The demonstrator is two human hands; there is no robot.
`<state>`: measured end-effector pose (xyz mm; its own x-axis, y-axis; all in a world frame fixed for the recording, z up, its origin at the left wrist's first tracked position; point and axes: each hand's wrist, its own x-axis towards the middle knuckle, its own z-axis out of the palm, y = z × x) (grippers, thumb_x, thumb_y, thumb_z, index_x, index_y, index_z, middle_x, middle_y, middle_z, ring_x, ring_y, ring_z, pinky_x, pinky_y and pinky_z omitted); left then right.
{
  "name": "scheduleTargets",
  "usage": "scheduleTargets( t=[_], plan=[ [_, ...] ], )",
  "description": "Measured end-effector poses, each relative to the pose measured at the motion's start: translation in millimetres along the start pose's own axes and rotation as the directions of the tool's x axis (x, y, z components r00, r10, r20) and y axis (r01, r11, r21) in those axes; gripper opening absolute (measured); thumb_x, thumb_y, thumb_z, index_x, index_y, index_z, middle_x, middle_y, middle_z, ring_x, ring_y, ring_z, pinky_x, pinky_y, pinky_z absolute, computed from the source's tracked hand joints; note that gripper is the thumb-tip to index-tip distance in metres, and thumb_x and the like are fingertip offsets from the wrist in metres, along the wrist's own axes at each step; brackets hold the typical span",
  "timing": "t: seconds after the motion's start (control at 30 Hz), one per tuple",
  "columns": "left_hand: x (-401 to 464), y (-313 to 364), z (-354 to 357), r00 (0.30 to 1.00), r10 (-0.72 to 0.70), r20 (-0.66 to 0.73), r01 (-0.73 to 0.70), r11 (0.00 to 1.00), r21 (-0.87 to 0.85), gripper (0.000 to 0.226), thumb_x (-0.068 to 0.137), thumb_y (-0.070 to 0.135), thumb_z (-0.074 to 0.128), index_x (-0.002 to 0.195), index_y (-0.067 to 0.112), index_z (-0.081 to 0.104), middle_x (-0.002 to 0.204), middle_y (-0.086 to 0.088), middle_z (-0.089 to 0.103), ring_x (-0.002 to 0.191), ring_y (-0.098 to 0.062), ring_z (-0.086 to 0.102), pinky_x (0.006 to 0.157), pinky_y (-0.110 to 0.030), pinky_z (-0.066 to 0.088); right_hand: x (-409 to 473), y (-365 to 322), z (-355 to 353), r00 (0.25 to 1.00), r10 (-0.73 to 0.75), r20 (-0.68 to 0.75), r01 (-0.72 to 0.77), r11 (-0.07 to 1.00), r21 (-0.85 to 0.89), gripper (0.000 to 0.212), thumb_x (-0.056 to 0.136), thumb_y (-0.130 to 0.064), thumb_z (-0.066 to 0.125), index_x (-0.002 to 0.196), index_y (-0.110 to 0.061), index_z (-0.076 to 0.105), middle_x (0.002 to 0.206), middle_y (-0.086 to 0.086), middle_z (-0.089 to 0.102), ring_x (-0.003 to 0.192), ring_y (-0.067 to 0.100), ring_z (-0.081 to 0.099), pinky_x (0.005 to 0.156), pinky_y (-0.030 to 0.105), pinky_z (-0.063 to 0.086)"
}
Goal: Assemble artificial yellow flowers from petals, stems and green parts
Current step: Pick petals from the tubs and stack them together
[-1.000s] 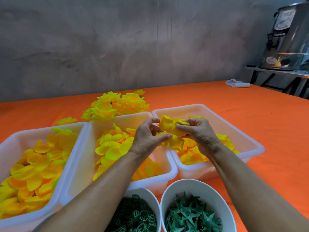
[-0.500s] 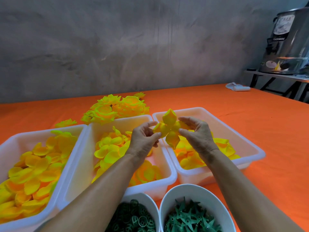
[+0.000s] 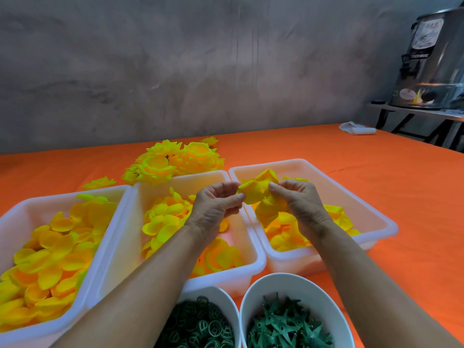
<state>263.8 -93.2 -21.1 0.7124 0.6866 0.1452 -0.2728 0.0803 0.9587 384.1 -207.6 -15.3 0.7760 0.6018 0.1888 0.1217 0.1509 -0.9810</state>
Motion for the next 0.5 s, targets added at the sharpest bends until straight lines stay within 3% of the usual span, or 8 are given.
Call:
scheduleTargets(
  t=[0.1, 0.17, 0.3, 0.4, 0.5],
  plan=[
    [-1.3, -0.6, 1.8, 0.999, -0.028, 0.019, 0.027, 1.0, 0.015, 0.017, 0.083, -0.006, 0.061, 0.087, 0.01, 0.065, 0.061, 0.001, 0.063, 0.049, -0.008, 0.056, 0.05, -0.018, 0.048, 1.2, 1.0, -0.3, 1.0, -0.012, 0.016, 0.012, 1.0, 0.005, 0.005, 0.083, -0.002, 0.066, 0.081, -0.006, 0.068, 0.062, 0.001, 0.062, 0.051, 0.007, 0.055, 0.053, 0.022, 0.045],
    [-1.8, -2.2, 3.2, 1.0, -0.007, -0.006, 0.008, 0.997, 0.075, 0.014, 0.086, -0.002, 0.061, 0.084, 0.011, 0.065, 0.058, 0.004, 0.063, 0.048, -0.006, 0.055, 0.049, -0.017, 0.048, 1.5, 1.8, -0.3, 0.999, -0.022, 0.037, 0.021, 1.0, 0.021, 0.019, 0.083, 0.005, 0.064, 0.099, -0.004, 0.068, 0.068, -0.002, 0.066, 0.05, -0.001, 0.057, 0.045, 0.015, 0.043],
    [-2.1, -4.0, 4.0, 0.998, 0.062, -0.034, -0.054, 0.98, 0.19, 0.011, 0.086, 0.007, 0.065, 0.076, 0.008, 0.062, 0.05, 0.002, 0.057, 0.043, -0.005, 0.05, 0.046, -0.017, 0.044, 2.2, 4.4, 0.8, 0.995, -0.071, 0.069, 0.074, 0.996, -0.047, 0.04, 0.083, 0.005, 0.064, 0.117, -0.015, 0.061, 0.071, -0.002, 0.057, 0.051, -0.005, 0.053, 0.049, 0.012, 0.044],
    [-2.3, -4.6, 2.6, 0.996, 0.07, -0.05, -0.058, 0.976, 0.21, 0.015, 0.086, 0.008, 0.065, 0.072, 0.007, 0.061, 0.049, 0.0, 0.056, 0.042, -0.006, 0.05, 0.044, -0.018, 0.045, 2.5, 5.2, 1.1, 0.987, -0.125, 0.104, 0.137, 0.983, -0.119, 0.042, 0.083, 0.003, 0.064, 0.118, -0.02, 0.06, 0.074, 0.001, 0.057, 0.056, 0.001, 0.054, 0.05, 0.015, 0.045],
    [-1.5, -4.6, 1.9, 0.997, 0.037, -0.067, -0.025, 0.984, 0.174, 0.014, 0.088, 0.005, 0.062, 0.074, 0.005, 0.061, 0.05, -0.001, 0.057, 0.041, -0.007, 0.052, 0.043, -0.018, 0.047, 2.6, 4.4, 3.0, 0.972, -0.212, 0.104, 0.232, 0.936, -0.265, 0.037, 0.079, -0.001, 0.07, 0.107, -0.025, 0.063, 0.087, 0.002, 0.06, 0.068, 0.011, 0.053, 0.058, 0.02, 0.047]
  ],
)
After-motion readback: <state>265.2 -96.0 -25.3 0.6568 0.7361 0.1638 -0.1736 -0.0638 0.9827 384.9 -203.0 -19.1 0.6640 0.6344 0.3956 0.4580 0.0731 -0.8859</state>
